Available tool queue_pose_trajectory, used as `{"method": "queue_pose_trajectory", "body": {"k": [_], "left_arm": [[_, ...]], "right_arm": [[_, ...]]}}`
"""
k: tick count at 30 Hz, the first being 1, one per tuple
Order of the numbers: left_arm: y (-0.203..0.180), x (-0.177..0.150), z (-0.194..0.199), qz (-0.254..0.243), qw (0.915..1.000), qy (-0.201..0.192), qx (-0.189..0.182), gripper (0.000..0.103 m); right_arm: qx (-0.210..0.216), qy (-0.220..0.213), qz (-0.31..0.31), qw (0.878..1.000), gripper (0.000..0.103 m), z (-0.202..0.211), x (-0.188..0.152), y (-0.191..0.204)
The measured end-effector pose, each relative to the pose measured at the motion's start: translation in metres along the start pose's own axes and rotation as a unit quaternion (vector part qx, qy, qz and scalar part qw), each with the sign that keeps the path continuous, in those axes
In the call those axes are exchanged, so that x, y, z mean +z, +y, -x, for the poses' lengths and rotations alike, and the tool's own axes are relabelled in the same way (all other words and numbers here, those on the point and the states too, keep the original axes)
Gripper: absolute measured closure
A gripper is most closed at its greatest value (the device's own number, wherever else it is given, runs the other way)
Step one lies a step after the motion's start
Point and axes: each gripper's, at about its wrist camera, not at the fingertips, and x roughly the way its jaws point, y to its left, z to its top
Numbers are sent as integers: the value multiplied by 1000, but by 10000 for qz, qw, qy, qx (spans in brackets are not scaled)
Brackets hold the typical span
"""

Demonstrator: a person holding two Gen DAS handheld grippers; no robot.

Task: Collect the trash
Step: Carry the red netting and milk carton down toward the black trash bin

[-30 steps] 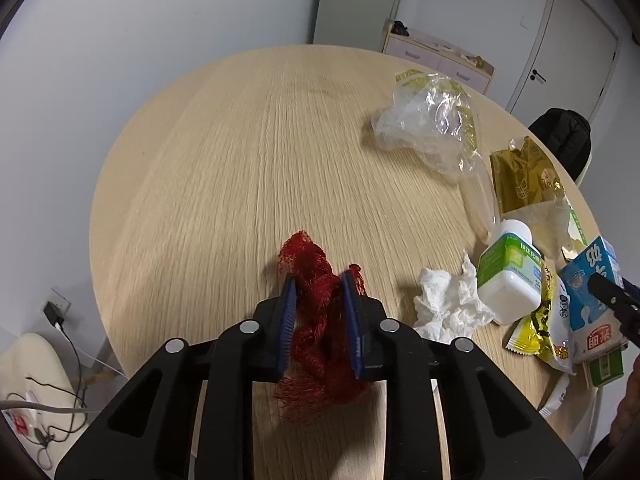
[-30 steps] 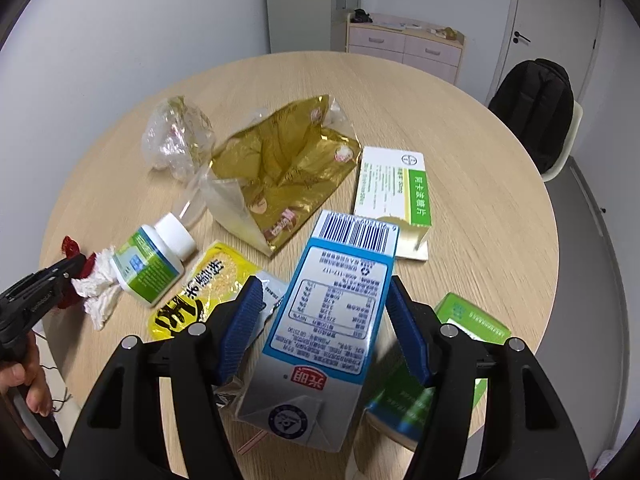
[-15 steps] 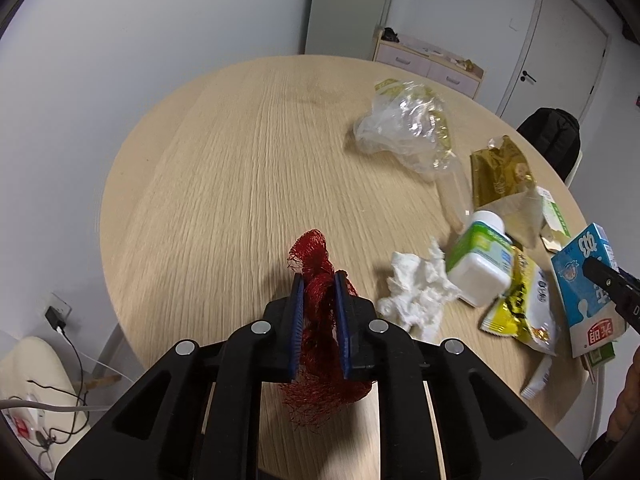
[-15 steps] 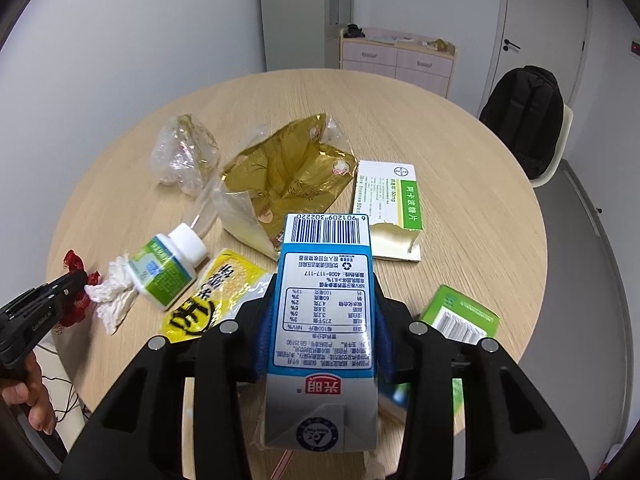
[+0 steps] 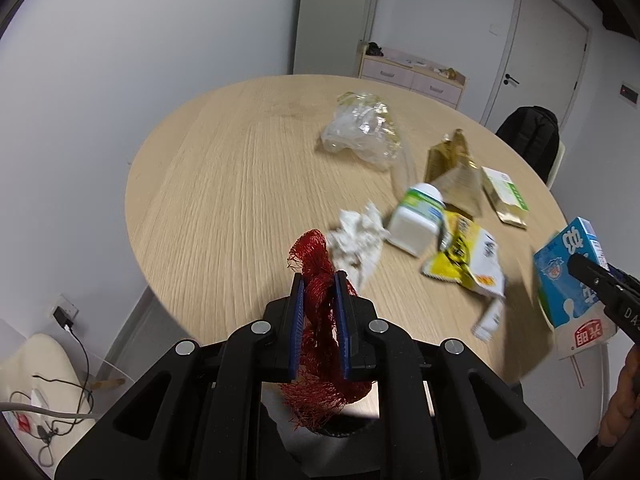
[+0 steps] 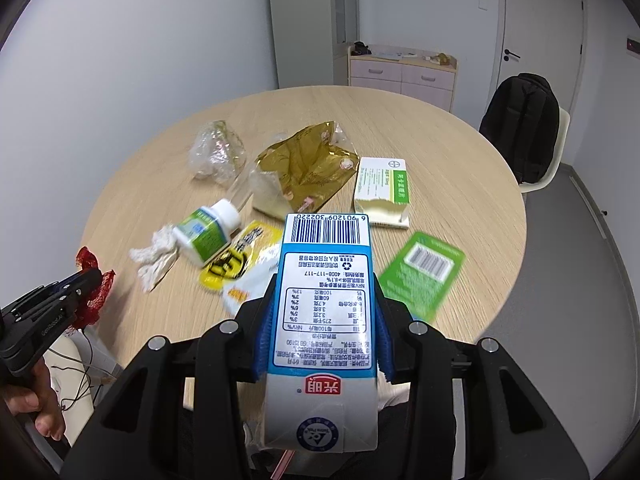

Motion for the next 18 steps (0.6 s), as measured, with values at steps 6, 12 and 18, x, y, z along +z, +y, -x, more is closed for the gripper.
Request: {"method": "queue_pose_trajectory", "body": {"k": [6, 12, 18], "left_arm": [[-8, -27, 26, -44, 9999, -94, -70, 89], [-10, -56, 42, -41, 9999, -111, -114, 89], [-18, -81, 49, -55, 9998, -59, -192, 89]], "right_arm": [[39, -106, 15, 9999, 64, 27, -26, 4], [75, -143, 56, 9999, 64, 42, -56, 10], [90, -108, 32, 9999, 64, 50, -78, 11]]}}
